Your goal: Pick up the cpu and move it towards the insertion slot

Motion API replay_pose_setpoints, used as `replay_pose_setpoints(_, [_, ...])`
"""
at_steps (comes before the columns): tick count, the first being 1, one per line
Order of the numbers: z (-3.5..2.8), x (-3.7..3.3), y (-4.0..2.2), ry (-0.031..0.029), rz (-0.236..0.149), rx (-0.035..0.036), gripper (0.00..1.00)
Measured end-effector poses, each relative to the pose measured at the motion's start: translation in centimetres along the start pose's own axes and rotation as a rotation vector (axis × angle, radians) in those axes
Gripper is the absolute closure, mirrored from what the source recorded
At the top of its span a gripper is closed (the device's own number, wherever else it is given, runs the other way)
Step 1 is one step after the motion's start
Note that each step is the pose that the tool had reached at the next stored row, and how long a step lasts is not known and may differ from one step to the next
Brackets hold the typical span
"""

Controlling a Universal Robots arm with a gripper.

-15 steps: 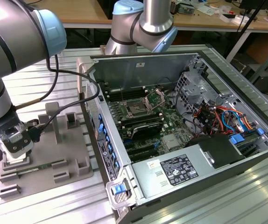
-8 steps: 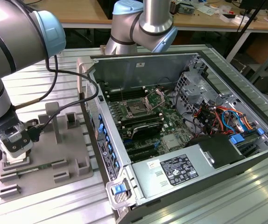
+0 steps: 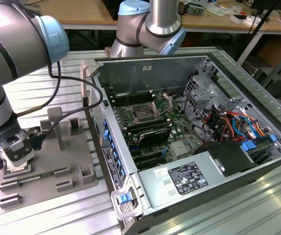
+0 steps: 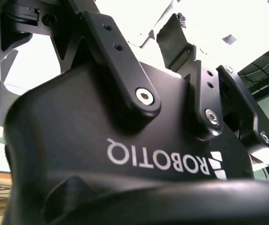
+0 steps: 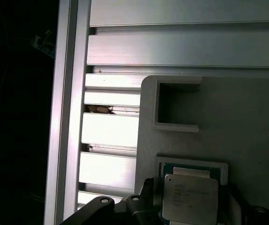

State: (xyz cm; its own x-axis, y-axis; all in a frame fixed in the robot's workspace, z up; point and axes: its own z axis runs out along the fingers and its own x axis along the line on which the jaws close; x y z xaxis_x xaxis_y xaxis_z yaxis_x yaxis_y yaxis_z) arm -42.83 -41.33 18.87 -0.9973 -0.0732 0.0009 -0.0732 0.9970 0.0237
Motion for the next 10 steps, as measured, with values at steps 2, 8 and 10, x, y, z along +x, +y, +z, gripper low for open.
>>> replay_pose_setpoints(2, [0.01, 0.00, 0.00, -0.0001, 0.000, -0.0002, 0.32])
replay_pose_setpoints(8, [0.02, 0.00, 0.00, 0.0001, 0.000, 0.0000, 0.40])
replay_pose_setpoints(10, [0.02, 0.00, 0.00, -0.0001, 0.000, -0.0001, 0.45])
